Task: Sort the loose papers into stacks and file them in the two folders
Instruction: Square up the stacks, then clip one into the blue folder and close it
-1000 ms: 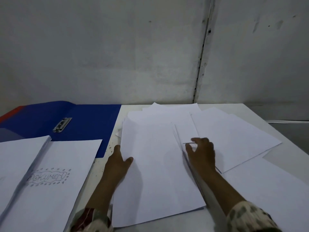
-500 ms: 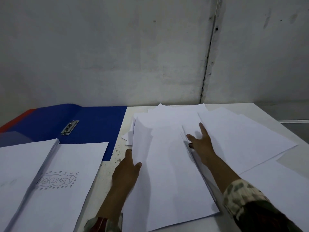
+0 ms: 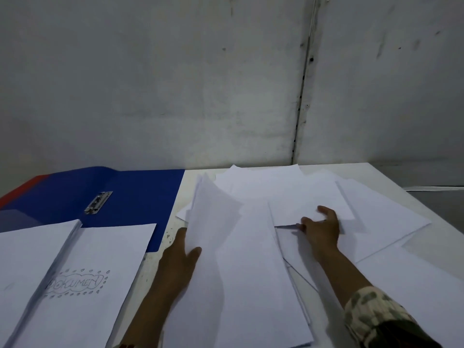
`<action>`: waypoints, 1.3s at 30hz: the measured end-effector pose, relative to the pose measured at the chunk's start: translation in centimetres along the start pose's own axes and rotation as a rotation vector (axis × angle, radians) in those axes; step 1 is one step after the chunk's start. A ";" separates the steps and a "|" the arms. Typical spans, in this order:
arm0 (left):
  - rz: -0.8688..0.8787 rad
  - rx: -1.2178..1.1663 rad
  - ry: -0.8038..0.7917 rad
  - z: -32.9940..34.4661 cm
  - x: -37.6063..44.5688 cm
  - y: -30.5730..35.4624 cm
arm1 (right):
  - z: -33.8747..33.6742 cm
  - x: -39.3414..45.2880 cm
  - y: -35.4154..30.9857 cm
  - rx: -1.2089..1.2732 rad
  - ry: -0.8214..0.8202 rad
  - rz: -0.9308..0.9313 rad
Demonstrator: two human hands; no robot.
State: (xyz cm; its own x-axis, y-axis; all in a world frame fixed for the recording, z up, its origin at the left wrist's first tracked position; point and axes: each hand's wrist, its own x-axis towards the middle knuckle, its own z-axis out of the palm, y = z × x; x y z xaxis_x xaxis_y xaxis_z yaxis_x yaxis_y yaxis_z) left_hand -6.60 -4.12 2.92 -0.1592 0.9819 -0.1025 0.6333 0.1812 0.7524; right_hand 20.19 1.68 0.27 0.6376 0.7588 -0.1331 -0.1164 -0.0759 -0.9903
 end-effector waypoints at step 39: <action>-0.095 -0.013 -0.083 -1.0 0.8 -0.3 | -3.6 -3.6 -2.0 -0.428 -0.355 -0.047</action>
State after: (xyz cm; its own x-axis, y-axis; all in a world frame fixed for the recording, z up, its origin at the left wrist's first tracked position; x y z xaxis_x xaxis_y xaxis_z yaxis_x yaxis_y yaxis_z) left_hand -7.72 -3.44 3.25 -0.1547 0.9615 -0.2271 0.6087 0.2738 0.7447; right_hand 20.89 -3.24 2.63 0.3303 0.9334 -0.1402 0.2725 -0.2366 -0.9326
